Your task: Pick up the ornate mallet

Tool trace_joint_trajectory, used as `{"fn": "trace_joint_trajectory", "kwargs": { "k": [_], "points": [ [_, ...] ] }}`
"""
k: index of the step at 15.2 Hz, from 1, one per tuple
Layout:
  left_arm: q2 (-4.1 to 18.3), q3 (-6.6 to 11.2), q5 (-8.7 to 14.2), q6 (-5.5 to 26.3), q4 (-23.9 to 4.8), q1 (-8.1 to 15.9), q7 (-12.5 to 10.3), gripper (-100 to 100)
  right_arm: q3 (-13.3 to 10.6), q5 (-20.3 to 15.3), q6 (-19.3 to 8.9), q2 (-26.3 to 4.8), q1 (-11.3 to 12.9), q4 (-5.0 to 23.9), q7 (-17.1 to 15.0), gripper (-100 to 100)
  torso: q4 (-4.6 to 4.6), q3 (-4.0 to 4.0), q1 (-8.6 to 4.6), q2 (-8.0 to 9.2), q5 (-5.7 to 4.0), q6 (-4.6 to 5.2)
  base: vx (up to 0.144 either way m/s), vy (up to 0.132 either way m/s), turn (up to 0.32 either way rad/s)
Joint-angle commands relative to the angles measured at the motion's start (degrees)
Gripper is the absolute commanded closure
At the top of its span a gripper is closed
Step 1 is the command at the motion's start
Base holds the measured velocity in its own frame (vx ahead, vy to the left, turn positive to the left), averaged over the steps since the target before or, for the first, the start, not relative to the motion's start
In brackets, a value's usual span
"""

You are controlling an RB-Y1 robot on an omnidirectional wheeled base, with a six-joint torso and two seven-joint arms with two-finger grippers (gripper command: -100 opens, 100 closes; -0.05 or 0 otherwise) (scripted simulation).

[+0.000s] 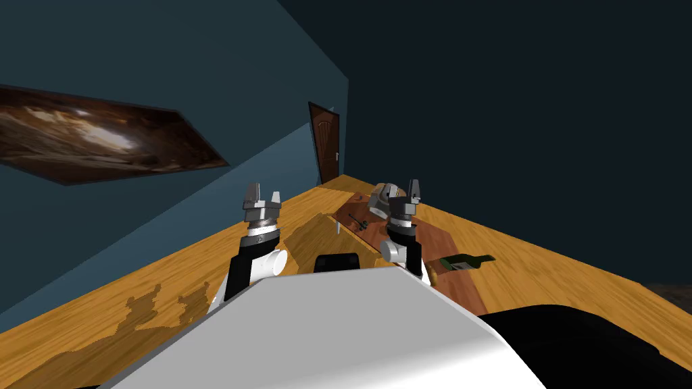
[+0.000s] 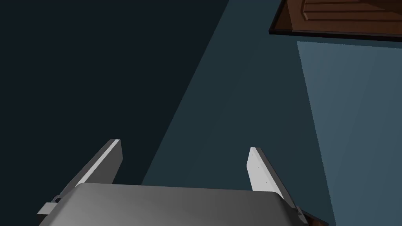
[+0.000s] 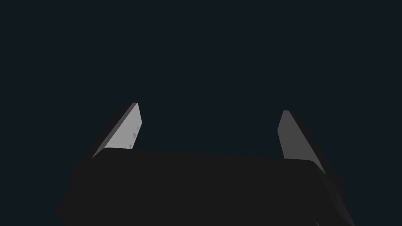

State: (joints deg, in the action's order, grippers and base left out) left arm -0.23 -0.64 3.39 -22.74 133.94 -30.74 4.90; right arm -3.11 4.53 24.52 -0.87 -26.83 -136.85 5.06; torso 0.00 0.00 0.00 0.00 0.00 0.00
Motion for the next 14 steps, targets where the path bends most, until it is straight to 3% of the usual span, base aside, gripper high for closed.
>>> {"fn": "trace_joint_trajectory", "kwargs": {
  "k": [1,8,10,13,14],
  "points": [
    [0.0,0.0,0.0,0.0,0.0,0.0,0.0,0,0.5,1.2,-1.3,-2.7,0.4,1.4,-0.1,-100,0.0,0.0,0.0,0.0,0.0,0.0,0.003,0.002,0.07],
    [0.0,0.0,0.0,0.0,0.0,0.0,0.0,0,2.4,5.4,-5.7,-6.3,1.9,6.4,-0.4,-100,-0.02,-0.04,-0.02,-0.07,-0.01,-0.03,0.009,0.0,0.113],
    [0.0,0.0,0.0,0.0,0.0,0.0,0.0,0,3.7,8.3,-8.9,-7.5,2.9,9.7,-0.8,-100,-0.02,-0.05,-0.01,-0.09,-0.01,-0.03,0.014,0.005,0.156],
    [0.0,0.0,0.0,0.0,0.0,0.0,0.0,0,4.4,10.0,-10.7,-7.9,3.5,12.2,-1.0,-100,-0.03,-0.07,-0.02,-0.12,0.0,-0.03,0.021,0.002,0.147],
    [0.0,0.0,0.0,0.0,0.0,0.0,0.0,0,5.2,11.7,-12.6,-8.3,4.1,13.8,-1.4,-100,-0.03,-0.07,-0.02,-0.12,-0.01,-0.02,0.019,0.004,0.183]
  ]
}}
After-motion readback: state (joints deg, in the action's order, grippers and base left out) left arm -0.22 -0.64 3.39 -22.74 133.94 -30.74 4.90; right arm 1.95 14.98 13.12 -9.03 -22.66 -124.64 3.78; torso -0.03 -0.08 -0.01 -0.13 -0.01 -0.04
